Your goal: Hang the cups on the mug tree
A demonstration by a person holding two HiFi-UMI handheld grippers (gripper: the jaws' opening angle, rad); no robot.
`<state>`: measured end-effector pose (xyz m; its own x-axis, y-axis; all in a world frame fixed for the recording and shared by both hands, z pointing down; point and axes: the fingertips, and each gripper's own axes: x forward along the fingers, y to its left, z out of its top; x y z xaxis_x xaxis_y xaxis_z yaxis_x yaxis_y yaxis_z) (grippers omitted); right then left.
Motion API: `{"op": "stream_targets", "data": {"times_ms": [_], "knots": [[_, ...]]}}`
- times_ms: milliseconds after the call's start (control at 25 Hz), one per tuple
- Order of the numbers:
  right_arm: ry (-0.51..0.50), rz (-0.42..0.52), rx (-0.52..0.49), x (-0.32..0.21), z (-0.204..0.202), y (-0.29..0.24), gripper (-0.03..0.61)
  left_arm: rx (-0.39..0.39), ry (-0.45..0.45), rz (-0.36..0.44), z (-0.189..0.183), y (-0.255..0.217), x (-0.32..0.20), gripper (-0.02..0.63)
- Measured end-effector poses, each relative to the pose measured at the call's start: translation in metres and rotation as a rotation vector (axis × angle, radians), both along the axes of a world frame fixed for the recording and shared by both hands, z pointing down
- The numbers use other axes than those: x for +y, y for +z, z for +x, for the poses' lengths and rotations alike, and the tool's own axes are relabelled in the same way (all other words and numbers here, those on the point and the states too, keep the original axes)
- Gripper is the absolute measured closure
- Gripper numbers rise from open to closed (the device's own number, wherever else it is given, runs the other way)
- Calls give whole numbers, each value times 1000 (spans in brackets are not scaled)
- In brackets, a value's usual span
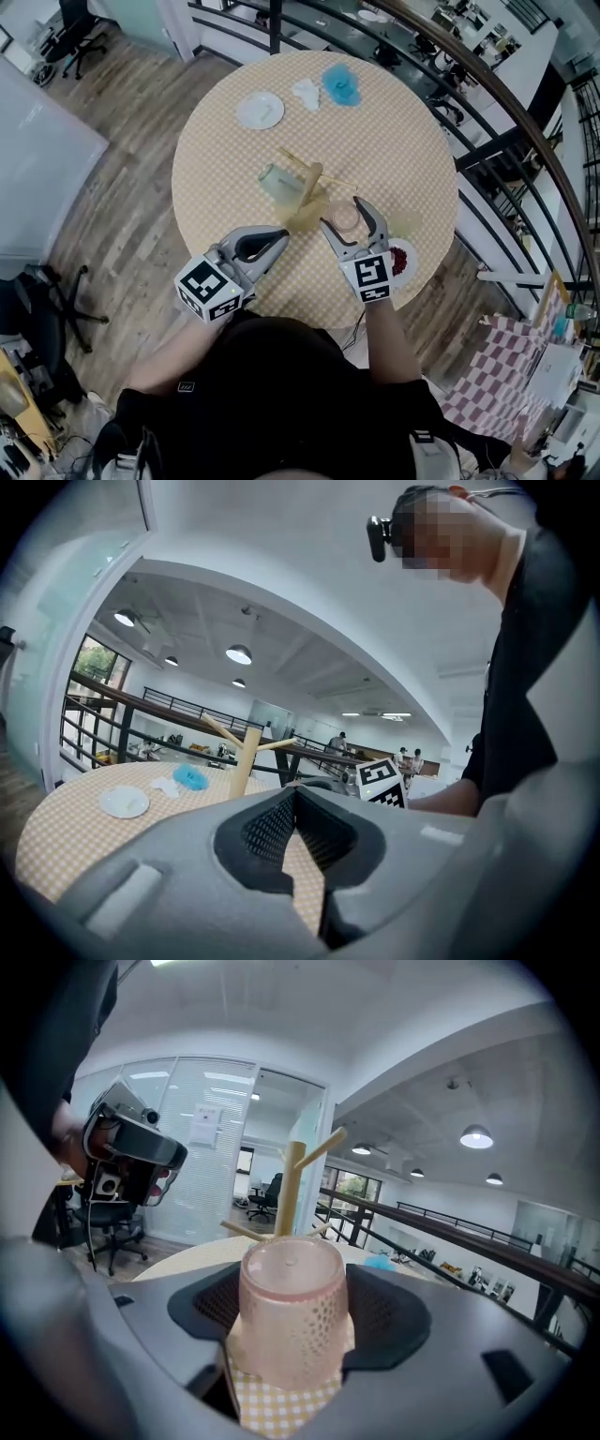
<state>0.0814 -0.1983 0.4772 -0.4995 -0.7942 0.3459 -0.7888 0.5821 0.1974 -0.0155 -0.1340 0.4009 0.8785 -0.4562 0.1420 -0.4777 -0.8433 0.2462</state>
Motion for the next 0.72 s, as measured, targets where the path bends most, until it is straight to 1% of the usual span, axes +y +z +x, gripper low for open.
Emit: {"op": "stream_targets", "data": {"times_ms": [160,320,720], "knots": [[-23,-8,1,-13,-13,6,238,-9,3,-10,-6,4,-6,607],[-33,-41,8,-19,-24,21,238,-20,-4,-16,-16,8,-12,607],[-9,-118,2,-11,-15,44,238,-25,22,-41,-8,13,-15,607]]}}
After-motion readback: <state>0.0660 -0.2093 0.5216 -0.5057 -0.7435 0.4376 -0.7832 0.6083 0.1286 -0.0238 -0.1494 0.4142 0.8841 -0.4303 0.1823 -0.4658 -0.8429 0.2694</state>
